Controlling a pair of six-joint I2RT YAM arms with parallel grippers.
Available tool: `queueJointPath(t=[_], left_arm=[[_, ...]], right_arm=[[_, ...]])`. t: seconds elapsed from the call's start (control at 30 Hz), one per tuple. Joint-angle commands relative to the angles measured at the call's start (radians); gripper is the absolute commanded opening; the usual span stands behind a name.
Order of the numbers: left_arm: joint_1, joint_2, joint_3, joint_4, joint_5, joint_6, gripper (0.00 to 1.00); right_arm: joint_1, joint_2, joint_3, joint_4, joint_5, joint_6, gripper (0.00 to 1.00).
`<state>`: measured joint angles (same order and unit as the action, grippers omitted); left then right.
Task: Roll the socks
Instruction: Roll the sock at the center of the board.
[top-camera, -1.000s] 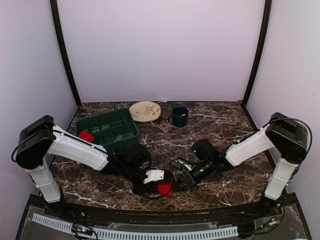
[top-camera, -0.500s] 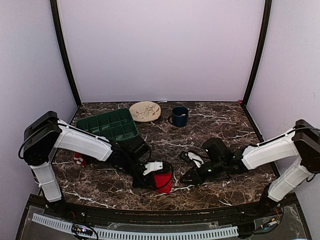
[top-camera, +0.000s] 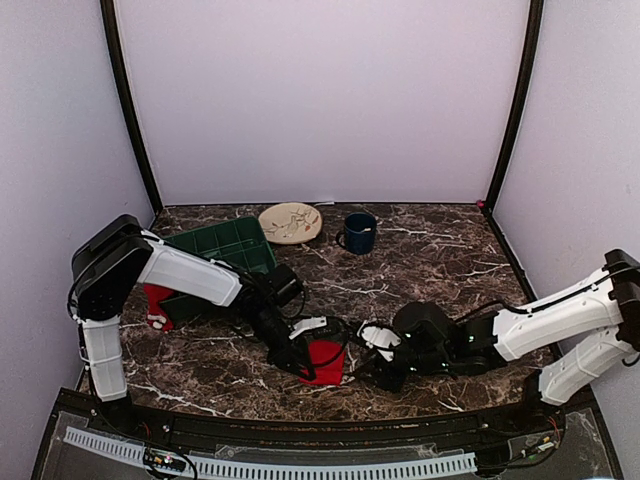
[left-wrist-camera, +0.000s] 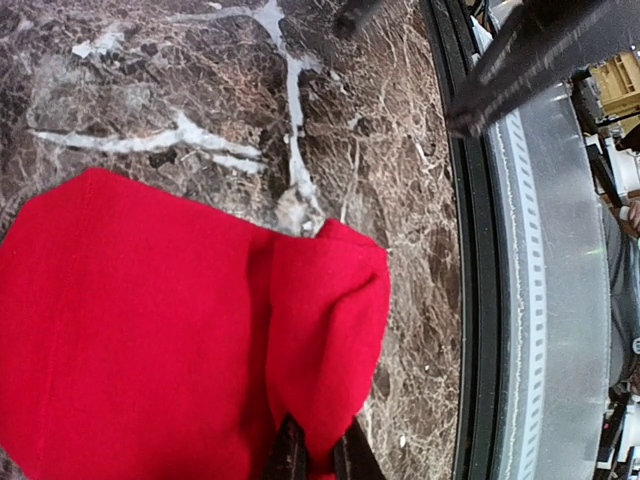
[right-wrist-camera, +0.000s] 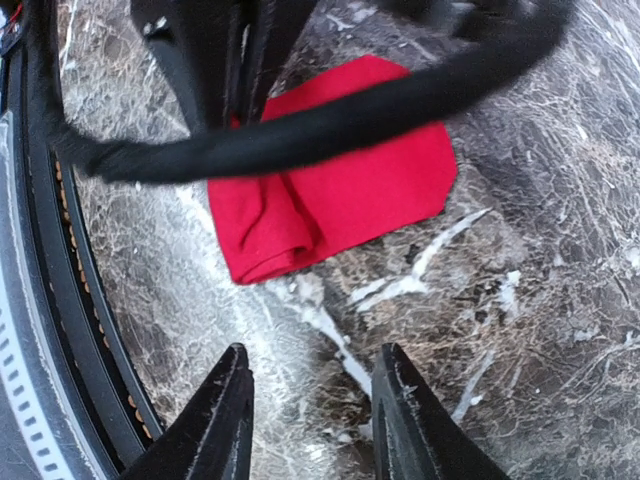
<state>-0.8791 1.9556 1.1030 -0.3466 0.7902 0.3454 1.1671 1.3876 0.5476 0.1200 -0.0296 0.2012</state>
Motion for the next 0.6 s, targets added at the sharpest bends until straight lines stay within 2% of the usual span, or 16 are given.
queueJointPath(t=[0.0,0.2,0.57], left_arm=[[0.005,0.041,0.029,-0.133,0.033,0.018,0.00],[0.012,0.073,0.062,-0.176,0.040,0.020,0.00],[0.024,0.096,0.081,-0.204,0.059,0.032,0.00]], right_arm=[[0.074,0.031,0.049,-0.032,0.121,-0.089,0.39],[0.129,0.113,0.115,-0.039,0.160,-0.145,0.42],[0.150,0.268,0.252,-0.104,0.154,-0.229,0.45]])
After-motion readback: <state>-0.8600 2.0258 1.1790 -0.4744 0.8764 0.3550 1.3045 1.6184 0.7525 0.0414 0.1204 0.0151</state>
